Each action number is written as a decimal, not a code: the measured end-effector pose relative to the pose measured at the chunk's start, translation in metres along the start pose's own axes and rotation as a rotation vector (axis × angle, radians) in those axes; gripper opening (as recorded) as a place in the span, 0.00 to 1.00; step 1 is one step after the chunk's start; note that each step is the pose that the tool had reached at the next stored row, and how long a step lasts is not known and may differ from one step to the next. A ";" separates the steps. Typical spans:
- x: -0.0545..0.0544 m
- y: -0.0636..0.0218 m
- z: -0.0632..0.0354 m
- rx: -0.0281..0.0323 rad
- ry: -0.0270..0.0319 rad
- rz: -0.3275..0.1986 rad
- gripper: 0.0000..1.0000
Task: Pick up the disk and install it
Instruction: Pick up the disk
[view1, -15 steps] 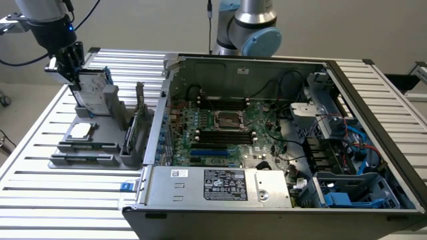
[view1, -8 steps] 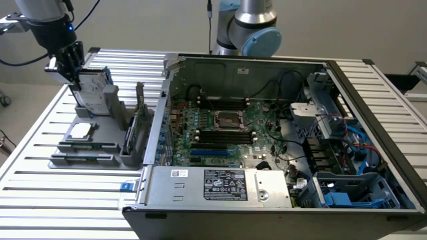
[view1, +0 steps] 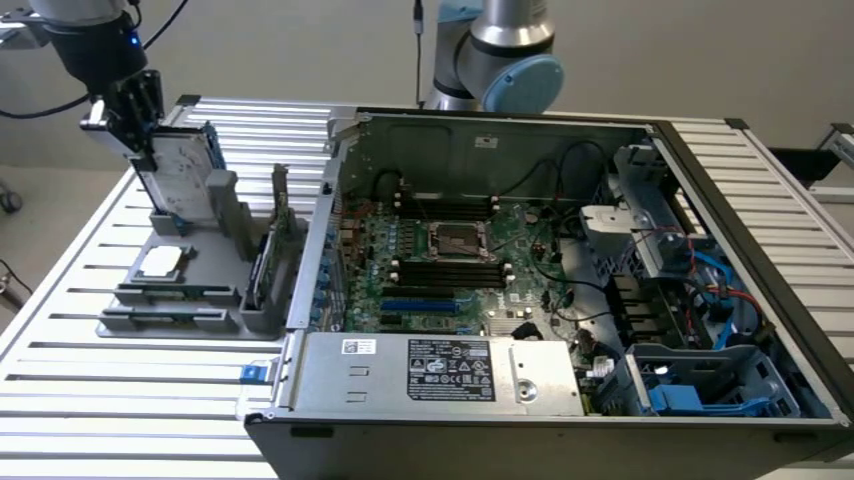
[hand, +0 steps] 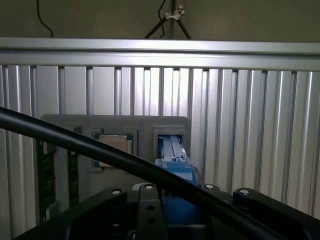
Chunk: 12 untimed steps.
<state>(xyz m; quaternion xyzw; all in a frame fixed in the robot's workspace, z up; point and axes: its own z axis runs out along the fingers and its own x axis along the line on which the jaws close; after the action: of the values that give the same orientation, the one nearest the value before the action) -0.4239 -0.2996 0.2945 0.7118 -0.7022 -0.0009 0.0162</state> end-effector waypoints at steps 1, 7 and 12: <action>0.000 0.0001 -0.0045 0.0002 0.0000 0.000 0.32; 0.001 0.0008 -0.0318 -0.0001 0.0001 0.000 0.32; 0.001 0.0014 -0.0546 0.0000 0.0000 0.000 0.32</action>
<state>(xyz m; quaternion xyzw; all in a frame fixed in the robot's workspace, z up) -0.4240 -0.2995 0.3491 0.7117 -0.7022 -0.0009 0.0162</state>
